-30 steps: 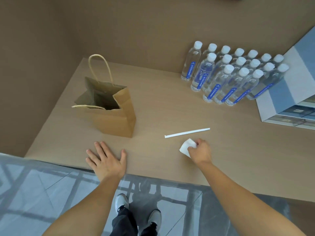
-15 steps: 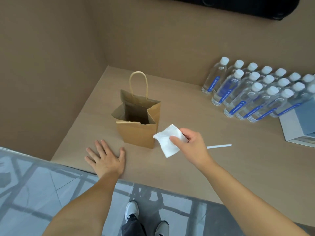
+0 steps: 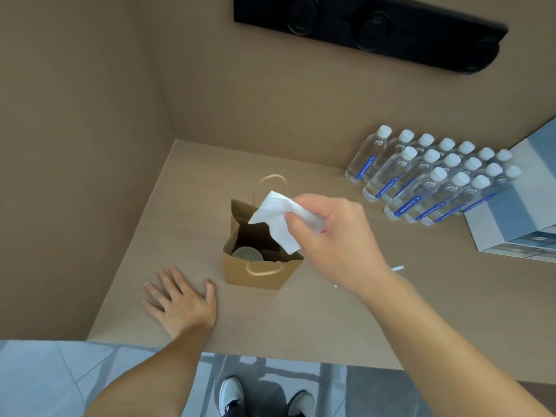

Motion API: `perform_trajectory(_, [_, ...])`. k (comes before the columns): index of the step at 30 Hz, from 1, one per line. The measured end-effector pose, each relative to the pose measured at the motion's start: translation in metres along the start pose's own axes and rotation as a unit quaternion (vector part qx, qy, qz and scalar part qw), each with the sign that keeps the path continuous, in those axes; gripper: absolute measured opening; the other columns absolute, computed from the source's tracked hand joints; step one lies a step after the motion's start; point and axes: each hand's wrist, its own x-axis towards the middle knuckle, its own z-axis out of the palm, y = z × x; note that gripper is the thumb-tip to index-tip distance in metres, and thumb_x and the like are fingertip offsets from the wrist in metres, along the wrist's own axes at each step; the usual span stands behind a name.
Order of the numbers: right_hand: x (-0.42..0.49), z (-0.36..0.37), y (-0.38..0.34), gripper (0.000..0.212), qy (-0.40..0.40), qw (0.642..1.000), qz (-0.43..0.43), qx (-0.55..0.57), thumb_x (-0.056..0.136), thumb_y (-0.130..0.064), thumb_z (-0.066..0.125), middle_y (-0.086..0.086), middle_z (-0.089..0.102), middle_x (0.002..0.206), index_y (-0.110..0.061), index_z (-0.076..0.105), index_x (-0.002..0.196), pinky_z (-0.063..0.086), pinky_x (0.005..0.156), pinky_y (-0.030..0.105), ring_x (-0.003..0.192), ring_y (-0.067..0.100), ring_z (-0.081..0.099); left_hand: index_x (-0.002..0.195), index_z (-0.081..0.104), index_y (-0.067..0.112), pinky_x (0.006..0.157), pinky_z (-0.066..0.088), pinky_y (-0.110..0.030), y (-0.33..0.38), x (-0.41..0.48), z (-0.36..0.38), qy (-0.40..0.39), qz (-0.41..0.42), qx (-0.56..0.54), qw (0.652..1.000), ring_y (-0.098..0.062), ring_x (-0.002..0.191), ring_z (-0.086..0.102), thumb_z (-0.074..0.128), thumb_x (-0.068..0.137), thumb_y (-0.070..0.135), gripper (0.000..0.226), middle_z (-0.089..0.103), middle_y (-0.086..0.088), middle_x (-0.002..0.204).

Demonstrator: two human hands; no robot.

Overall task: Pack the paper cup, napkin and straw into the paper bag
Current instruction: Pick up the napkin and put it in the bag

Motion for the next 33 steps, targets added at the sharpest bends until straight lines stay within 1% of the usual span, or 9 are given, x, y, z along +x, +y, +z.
perform_trajectory(5, [0.017,0.027,-0.011,0.022,-0.052,0.991,0.000,-0.124,0.088,-0.013,0.049,0.014,0.053,0.057,-0.010,0.054,0.067,0.036,0.046,0.037,0.054,0.028,0.042,0.155,0.013,0.010,0.118,0.001,-0.062,-0.004,0.014,0.002,0.019,0.007,-0.009,1.000,-0.044,0.150,0.003,0.016,0.087,0.068,0.089,0.015,-0.016,0.165])
perform_trajectory(8, [0.029,0.039,-0.011,0.028,-0.097,0.978,0.047,-0.180,0.088,-0.012,0.045,0.009,0.042,0.055,-0.015,0.042,0.060,0.026,0.041,0.030,0.048,0.028,0.035,0.154,0.014,0.011,0.118,0.002,-0.062,-0.004,0.017,0.004,0.025,0.006,-0.004,1.000,-0.044,0.150,0.005,0.015,0.087,0.069,0.088,0.016,-0.016,0.164])
perform_trajectory(11, [0.041,0.051,-0.011,0.020,-0.152,0.951,0.112,-0.246,0.088,-0.008,0.047,0.005,0.040,0.061,-0.013,0.045,0.068,0.023,0.040,0.023,0.047,0.020,0.036,0.154,0.014,0.011,0.118,0.000,-0.061,-0.002,0.015,0.002,0.021,-0.001,-0.002,1.000,-0.042,0.150,0.003,0.015,0.087,0.068,0.088,0.015,-0.015,0.165])
perform_trajectory(15, [0.059,0.071,-0.014,0.030,-0.222,0.915,0.161,-0.297,0.086,-0.004,0.050,0.005,0.036,0.063,-0.013,0.035,0.061,0.026,0.041,0.024,0.048,0.017,0.036,0.154,0.013,0.013,0.115,-0.020,-0.053,-0.001,0.017,-0.002,0.014,-0.006,-0.004,1.000,-0.040,0.151,0.001,0.014,0.087,0.069,0.088,0.013,-0.013,0.165])
perform_trajectory(19, [0.073,0.090,-0.010,0.005,-0.241,0.903,0.180,-0.308,0.088,-0.005,0.052,0.006,0.038,0.066,-0.007,0.054,0.084,0.044,0.055,0.033,0.055,0.022,0.046,0.154,0.013,0.013,0.114,-0.023,-0.052,-0.001,0.016,-0.004,0.003,-0.004,-0.008,1.000,-0.039,0.151,0.000,0.017,0.087,0.069,0.087,0.014,-0.013,0.165])
perform_trajectory(24, [0.077,0.104,-0.003,0.019,-0.243,0.893,0.195,-0.324,0.086,-0.001,0.054,0.008,0.042,0.079,-0.005,0.062,0.102,0.048,0.064,0.037,0.083,0.030,0.057,0.154,0.012,0.014,0.115,-0.020,-0.053,-0.001,0.016,-0.005,0.004,-0.009,-0.008,1.000,-0.039,0.151,0.000,0.017,0.088,0.068,0.086,0.015,-0.013,0.165])
perform_trajectory(27, [0.077,0.109,0.000,0.021,-0.245,0.886,0.206,-0.335,0.087,0.000,0.054,0.012,0.055,0.097,-0.004,0.063,0.105,0.047,0.063,0.036,0.098,0.033,0.064,0.155,0.010,0.014,0.116,-0.015,-0.055,0.000,0.015,-0.004,0.007,-0.008,-0.008,1.000,-0.039,0.151,-0.002,0.018,0.088,0.067,0.086,0.013,-0.013,0.165])
perform_trajectory(29, [0.076,0.112,0.002,0.021,-0.248,0.882,0.210,-0.340,0.087,0.000,0.054,0.013,0.062,0.110,-0.005,0.064,0.104,0.047,0.063,0.035,0.102,0.033,0.064,0.155,0.008,0.014,0.118,-0.008,-0.058,-0.001,0.015,-0.004,0.006,-0.006,-0.007,1.000,-0.039,0.151,-0.003,0.019,0.088,0.067,0.086,0.010,-0.013,0.166])
perform_trajectory(33, [0.074,0.116,0.008,0.022,-0.250,0.879,0.207,-0.350,0.088,-0.001,0.054,0.012,0.065,0.114,-0.007,0.064,0.107,0.046,0.066,0.035,0.104,0.032,0.064,0.155,0.006,0.014,0.119,-0.003,-0.061,-0.001,0.015,-0.003,0.003,-0.005,-0.014,1.000,-0.039,0.151,-0.005,0.019,0.088,0.066,0.086,0.008,-0.013,0.166])
